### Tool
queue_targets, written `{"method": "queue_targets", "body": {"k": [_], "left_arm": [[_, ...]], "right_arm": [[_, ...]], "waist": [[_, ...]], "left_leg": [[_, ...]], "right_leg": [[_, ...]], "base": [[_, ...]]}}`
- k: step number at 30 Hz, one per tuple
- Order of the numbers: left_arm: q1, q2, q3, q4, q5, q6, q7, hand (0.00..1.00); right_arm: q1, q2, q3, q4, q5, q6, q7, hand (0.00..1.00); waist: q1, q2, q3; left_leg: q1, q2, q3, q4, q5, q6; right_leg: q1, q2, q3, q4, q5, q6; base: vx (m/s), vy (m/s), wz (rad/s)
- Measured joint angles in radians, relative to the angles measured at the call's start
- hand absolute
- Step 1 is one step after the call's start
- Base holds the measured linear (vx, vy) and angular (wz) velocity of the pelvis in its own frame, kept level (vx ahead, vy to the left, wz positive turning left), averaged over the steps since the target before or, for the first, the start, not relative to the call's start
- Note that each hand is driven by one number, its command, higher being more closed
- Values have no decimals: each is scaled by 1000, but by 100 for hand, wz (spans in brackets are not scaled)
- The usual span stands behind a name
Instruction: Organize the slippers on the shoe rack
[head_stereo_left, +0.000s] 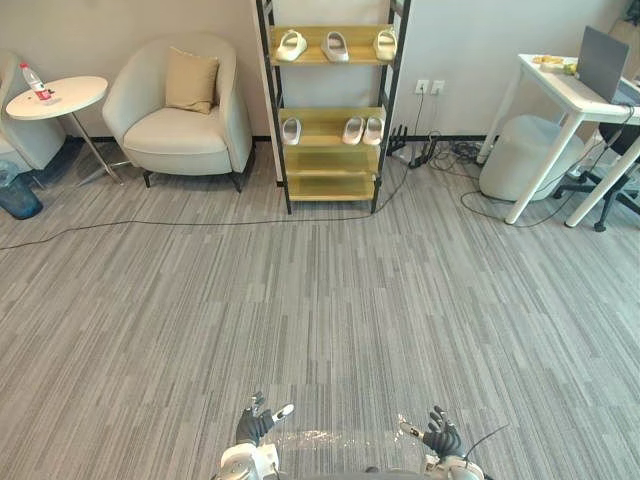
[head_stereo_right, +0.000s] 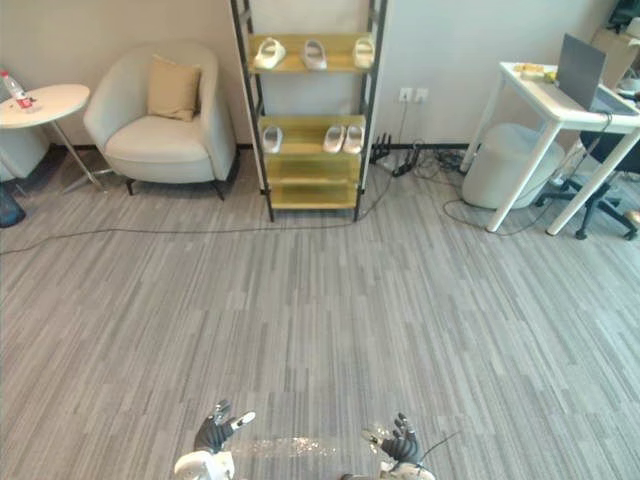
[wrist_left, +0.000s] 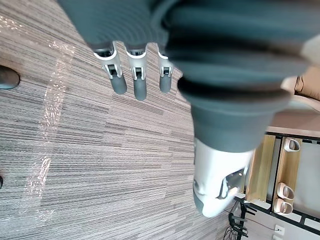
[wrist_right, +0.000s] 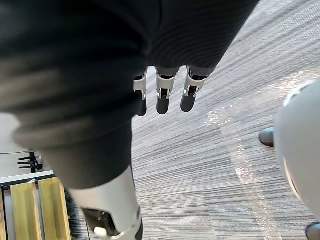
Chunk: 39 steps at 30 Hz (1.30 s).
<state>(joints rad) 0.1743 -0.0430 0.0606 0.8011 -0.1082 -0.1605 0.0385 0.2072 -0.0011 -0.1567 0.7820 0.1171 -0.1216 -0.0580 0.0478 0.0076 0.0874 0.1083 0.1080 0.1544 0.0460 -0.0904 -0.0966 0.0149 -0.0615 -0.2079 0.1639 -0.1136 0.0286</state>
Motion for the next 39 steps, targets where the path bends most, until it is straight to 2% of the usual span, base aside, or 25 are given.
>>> {"method": "queue_targets", "body": {"k": [8, 11, 27, 31, 32, 33, 34, 35, 36, 37, 38, 39], "left_arm": [[-29, 17, -1, 52, 1, -1, 0, 0], [-38, 23, -2, 76, 7, 0, 0, 0], [-42, 32, -2, 96, 28, 0, 4, 0], [-43, 36, -1, 97, 27, 0, 3, 0], [-45, 43, 0, 93, 26, 0, 3, 0], [-45, 45, 1, 91, 26, 0, 3, 0], [-42, 54, 7, 78, 26, 3, 3, 0], [-36, 58, 33, 50, 25, 6, 3, 0], [-36, 60, 40, 41, 24, 9, 3, 0], [-35, 59, 44, 15, 16, 16, 5, 0], [-22, 51, 50, -22, 2, 17, 5, 0], [-19, 50, 55, -44, -8, 18, 5, 0]], "right_arm": [[-17, -3, -28, 57, 0, 0, -1, 0], [-19, -8, -36, 71, 0, 1, -2, 0], [-32, -10, -78, 113, 13, 2, -12, 0], [-37, -9, -77, 113, 15, 2, -11, 0], [-41, -8, -76, 112, 22, 2, -11, 0], [-42, -7, -76, 112, 24, 2, -11, 0], [-40, -3, -70, 100, 40, 2, -11, 0], [-41, 2, -62, 92, 44, 2, -11, 0], [-40, 3, -57, 90, 46, 3, -11, 0], [-35, 3, -41, 72, 54, 3, -12, 0], [-24, 2, -32, 35, 61, 3, -14, 0], [-15, 9, -25, 14, 71, 4, -20, 0]], "waist": [[-2, 1, 4], [-11, 5, 6], [-19, 13, 13], [-26, 10, 16], [-33, 4, 28], [-33, 4, 32], [-33, 3, 41], [-31, -16, 54], [-33, -17, 59], [-32, -20, 66], [-24, -9, 81], [-22, -18, 85]], "left_leg": [[32, -10, -14, -11, 1, 1], [34, -12, -30, -17, 1, 1], [38, -9, -32, -55, 8, 0], [34, -2, -27, -60, 3, -3], [29, 6, -22, -35, -21, -9], [27, 8, -21, -23, -28, -10], [-7, 27, -9, 81, -82, -19], [-81, 48, -3, 288, -123, -15], [-111, 54, -3, 357, -125, -13], [-178, 73, -9, 510, -116, -1], [-249, 100, -25, 681, -74, 9], [-297, 110, -29, 783, -60, 3]], "right_leg": [[46, 3, -9, -37, 7, 2], [71, 5, -24, -62, 12, 4], [74, 20, -28, -98, 19, 3], [49, 21, -19, -62, -7, 2], [34, 21, -11, -19, -39, -2], [32, 21, -9, -10, -45, -3], [12, 21, 5, 40, -92, -14], [4, 22, 20, 76, -129, -20], [5, 22, 22, 84, -135, -23], [10, 25, 28, 96, -147, -29], [32, 38, 43, 104, -166, -38], [52, 37, 55, 104, -176, -55]], "base": [[38, 8, 5], [6, 3, 14], [6, 0, 1], [15, -11, -3], [33, -34, -6], [22, -56, -14], [50, -62, -27], [50, -62, -29], [92, -103, -28], [131, -105, -29], [233, -101, -39], [250, -32, -37]]}}
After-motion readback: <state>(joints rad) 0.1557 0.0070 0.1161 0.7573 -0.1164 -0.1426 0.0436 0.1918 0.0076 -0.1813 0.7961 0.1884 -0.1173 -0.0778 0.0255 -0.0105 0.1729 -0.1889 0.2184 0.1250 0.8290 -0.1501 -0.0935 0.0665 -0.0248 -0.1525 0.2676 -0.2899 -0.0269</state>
